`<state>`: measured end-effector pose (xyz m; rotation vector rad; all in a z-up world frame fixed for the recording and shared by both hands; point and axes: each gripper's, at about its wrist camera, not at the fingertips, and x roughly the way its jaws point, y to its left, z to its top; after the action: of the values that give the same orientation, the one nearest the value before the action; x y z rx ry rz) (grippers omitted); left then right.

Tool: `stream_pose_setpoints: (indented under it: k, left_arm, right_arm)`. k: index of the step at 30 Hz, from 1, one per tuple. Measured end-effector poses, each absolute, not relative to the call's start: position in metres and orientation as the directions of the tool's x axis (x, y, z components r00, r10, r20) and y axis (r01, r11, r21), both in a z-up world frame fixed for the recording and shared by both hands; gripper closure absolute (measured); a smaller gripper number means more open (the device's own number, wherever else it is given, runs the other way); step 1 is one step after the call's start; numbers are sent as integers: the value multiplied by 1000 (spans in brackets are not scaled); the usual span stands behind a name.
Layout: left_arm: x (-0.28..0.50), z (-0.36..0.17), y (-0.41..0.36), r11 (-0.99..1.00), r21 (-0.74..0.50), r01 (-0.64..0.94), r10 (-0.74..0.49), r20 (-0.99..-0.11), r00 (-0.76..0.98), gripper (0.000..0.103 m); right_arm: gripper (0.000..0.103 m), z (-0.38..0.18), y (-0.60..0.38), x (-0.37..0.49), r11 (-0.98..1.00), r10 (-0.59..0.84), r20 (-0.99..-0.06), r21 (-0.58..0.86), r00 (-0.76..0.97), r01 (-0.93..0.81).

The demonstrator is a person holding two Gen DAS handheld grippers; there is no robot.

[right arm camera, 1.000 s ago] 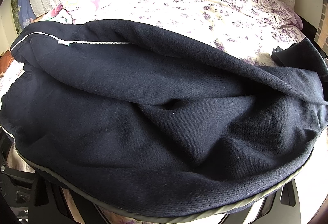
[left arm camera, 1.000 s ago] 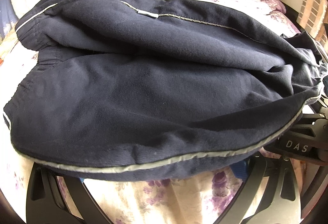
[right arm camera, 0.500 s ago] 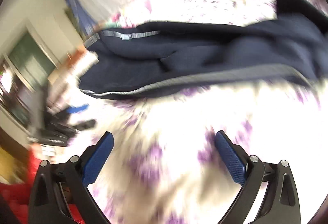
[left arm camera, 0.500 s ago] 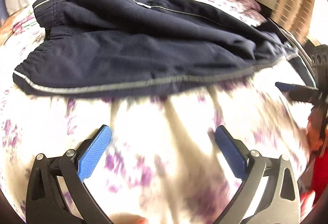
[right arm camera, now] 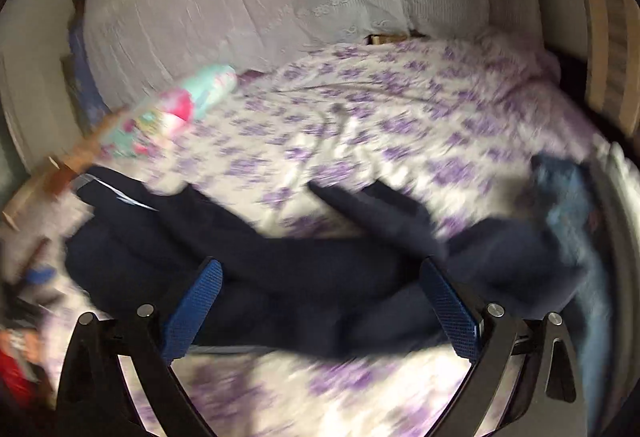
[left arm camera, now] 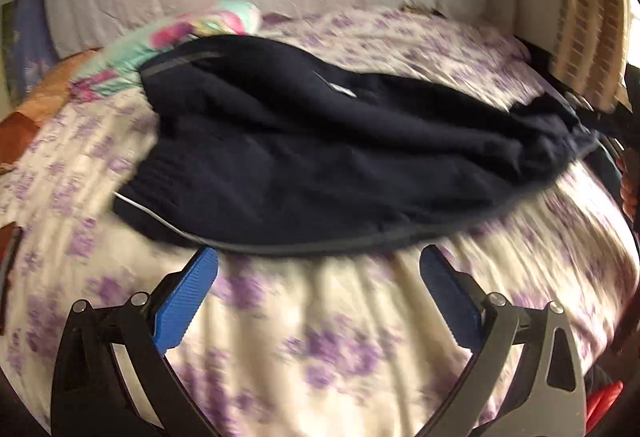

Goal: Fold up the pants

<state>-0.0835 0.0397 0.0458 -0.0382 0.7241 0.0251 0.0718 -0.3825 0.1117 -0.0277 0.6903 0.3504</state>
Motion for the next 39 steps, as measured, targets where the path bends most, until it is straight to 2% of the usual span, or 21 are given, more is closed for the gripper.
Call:
stream_pose_setpoints:
  k: [3,4,6,8,11,13,16,18,20,21,23,25,26,28,31,34,36,37,38,39]
  left_arm:
    - [-77,50,60,993,-48,-108,50,-657,752,5]
    - [-73,48,64,989,-59,-135,63,-659,750,5]
    - [-71,41,73,982,-78,-175,78,-671,738,4]
    - [-66,35,83,974,-95,-204,84,-687,722,5]
    - [-58,39,93,969,-91,-228,105,-685,721,5]
    - [-54,50,99,968,-79,-239,127,-666,735,4]
    - [-40,69,112,966,-58,-253,163,-623,765,4]
    - [-26,76,122,962,-30,-272,201,-601,774,4]
    - [-3,78,135,949,22,-314,267,-586,765,4]
    - [4,78,140,944,40,-326,287,-587,757,4]
    - [22,79,152,933,62,-354,319,-597,736,4]
    - [36,83,166,940,-4,-342,270,-605,749,5]
    - [39,83,169,944,-31,-329,244,-607,757,4]
    - [50,86,172,952,-52,-302,212,-603,769,4]
    - [61,87,172,953,-6,-304,244,-581,777,4]
    - [66,83,178,960,-72,-272,184,-570,800,4]
    - [65,83,178,962,-114,-248,147,-550,822,15]
    - [64,82,178,963,-131,-234,129,-538,833,38]
    - [63,82,177,962,-136,-236,129,-537,834,54]
    - [61,82,177,957,-124,-264,161,-528,834,60]
  right_arm:
    - [3,100,-380,105,963,122,-625,-112,771,-243]
    - [3,93,-382,116,962,109,-638,-127,763,-243]
    - [7,84,-394,123,959,174,-661,-53,730,-277]
    - [40,76,-409,124,948,278,-676,80,682,-307]
    - [74,87,-431,107,933,357,-631,209,689,-292]
    - [91,104,-455,93,919,388,-561,290,731,-266]
    - [91,119,-496,82,899,374,-460,393,805,-192]
    - [91,111,-515,82,900,326,-457,417,828,-125]
    - [87,88,-526,84,873,336,-455,479,824,-92]
    - [84,78,-527,83,850,366,-443,518,818,-99]
    - [40,64,-523,80,824,402,-431,555,808,-115]
    - [34,66,-513,76,841,400,-425,521,812,-142]
    - [27,69,-507,76,854,395,-419,494,818,-159]
    - [21,70,-497,74,876,381,-424,451,822,-173]
    - [21,66,-490,80,892,372,-466,418,803,-171]
    - [20,63,-486,82,899,371,-486,402,792,-175]
    - [19,62,-487,81,898,372,-486,403,791,-175]
    - [19,62,-488,81,897,373,-486,405,790,-175]
    - [19,62,-488,81,896,374,-485,408,791,-174]
    - [19,62,-489,81,895,375,-484,410,791,-174]
